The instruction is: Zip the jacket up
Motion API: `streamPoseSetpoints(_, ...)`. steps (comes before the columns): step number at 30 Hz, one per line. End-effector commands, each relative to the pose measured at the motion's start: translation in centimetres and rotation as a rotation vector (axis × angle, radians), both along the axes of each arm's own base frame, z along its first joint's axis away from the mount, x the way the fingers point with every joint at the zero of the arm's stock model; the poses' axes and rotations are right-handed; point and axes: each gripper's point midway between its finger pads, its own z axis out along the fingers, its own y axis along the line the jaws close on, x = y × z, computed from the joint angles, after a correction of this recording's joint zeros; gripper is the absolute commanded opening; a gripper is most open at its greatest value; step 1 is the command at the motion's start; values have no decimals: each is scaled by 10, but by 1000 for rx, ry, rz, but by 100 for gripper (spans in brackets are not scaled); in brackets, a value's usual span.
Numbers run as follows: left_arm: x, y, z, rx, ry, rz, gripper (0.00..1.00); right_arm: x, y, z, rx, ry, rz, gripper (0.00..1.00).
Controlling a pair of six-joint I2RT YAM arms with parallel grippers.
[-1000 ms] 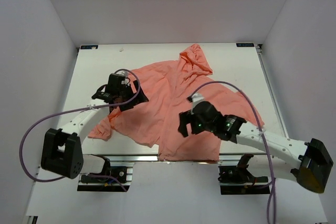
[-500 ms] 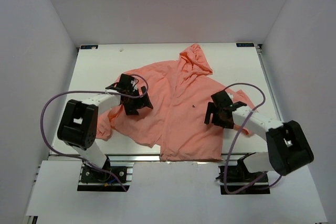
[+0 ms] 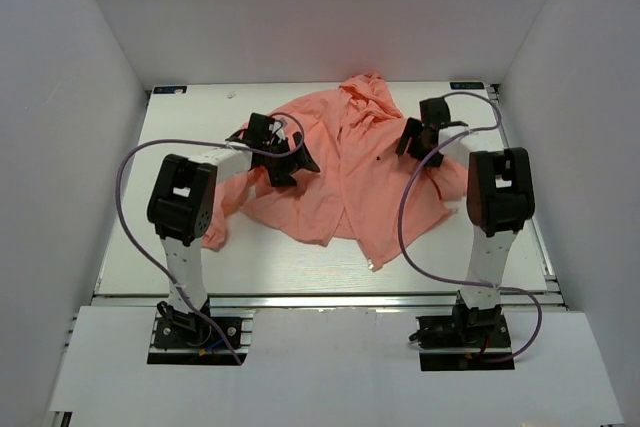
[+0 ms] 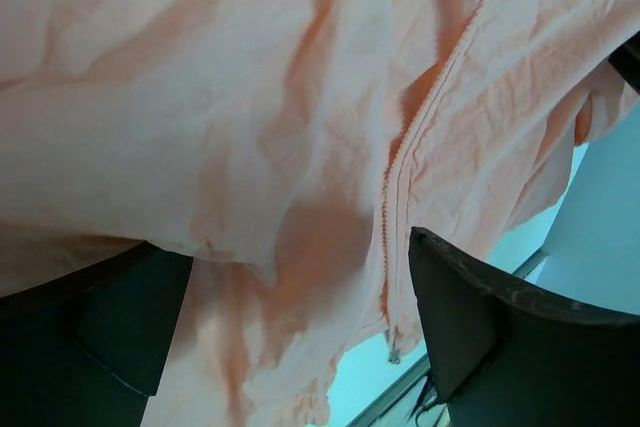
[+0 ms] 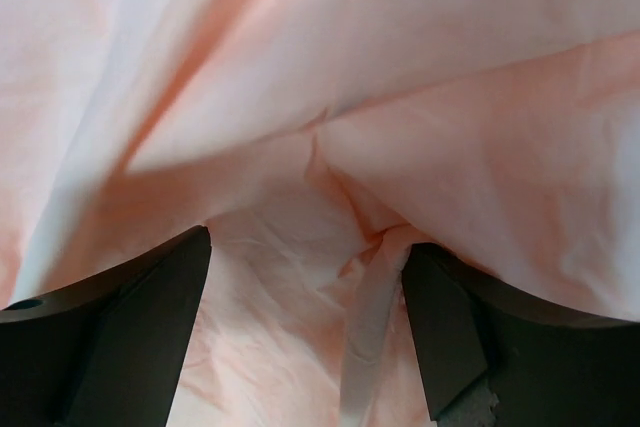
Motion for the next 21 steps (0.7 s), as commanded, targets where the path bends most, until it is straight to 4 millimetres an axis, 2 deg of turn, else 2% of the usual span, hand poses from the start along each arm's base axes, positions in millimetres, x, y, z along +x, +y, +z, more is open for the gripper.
streamPoseSetpoints(1, 32, -15, 18, -30, -72, -12, 98, 38, -3, 19, 29, -56, 82, 81)
streamPoseSetpoints(3, 34, -18, 31, -24, -82, -10, 98, 36, -1, 28, 12, -52, 135, 83)
streamPoseSetpoints(5, 26, -22, 39, -16, -89, -23, 98, 21, -1, 45, -4, -76, 159, 85)
streamPoseSetpoints(6, 20, -26, 52, -16, -117, -35, 98, 18, -5, 51, -30, -104, 170, 88)
streamPoseSetpoints(7, 8, -25, 49, -5, -102, -42, 98, 10, -4, 81, -40, -174, 178, 89)
streamPoseSetpoints(8, 2, -25, 51, 0, -104, -46, 98, -11, -7, 71, -56, -148, 191, 89)
streamPoseSetpoints(9, -6, -25, 53, 6, -107, -53, 98, -19, -11, 79, -79, -166, 187, 89)
streamPoseSetpoints(10, -18, -20, 57, 19, -111, -48, 98, -33, -10, 102, -87, -203, 189, 89)
streamPoseSetpoints(11, -24, -17, 58, 29, -111, -41, 98, -46, -12, 107, -90, -198, 176, 89)
streamPoseSetpoints(12, -29, -13, 60, 40, -110, -33, 98, -67, -17, 95, -101, -155, 159, 89)
streamPoseSetpoints(13, -38, -7, 65, 53, -118, -19, 98, -85, -14, 111, -88, -177, 161, 89)
streamPoseSetpoints(14, -42, -4, 69, 56, -126, -11, 98, -98, -13, 111, -91, -177, 167, 89)
streamPoseSetpoints(15, -46, -1, 71, 61, -135, -8, 98, -120, -13, 92, -105, -136, 191, 89)
streamPoseSetpoints(16, -48, 3, 74, 75, -147, 6, 98, -135, 0, 104, -110, -177, 248, 89)
streamPoseSetpoints(17, -56, 8, 81, 77, -167, 10, 98, -148, 5, 102, -138, -172, 287, 89)
streamPoseSetpoints(18, -59, 11, 84, 82, -175, 13, 98, -168, 29, 96, -147, -161, 392, 89)
streamPoseSetpoints(19, -64, 14, 84, 94, -177, 15, 98, -179, 39, 101, -150, -178, 438, 89)
streamPoseSetpoints(20, -67, 18, 92, 98, -201, 23, 98, -191, 47, 96, -155, -155, 467, 89)
streamPoseSetpoints(21, -74, 23, 87, 110, -189, 25, 98, -208, 65, 91, -142, -138, 548, 89)
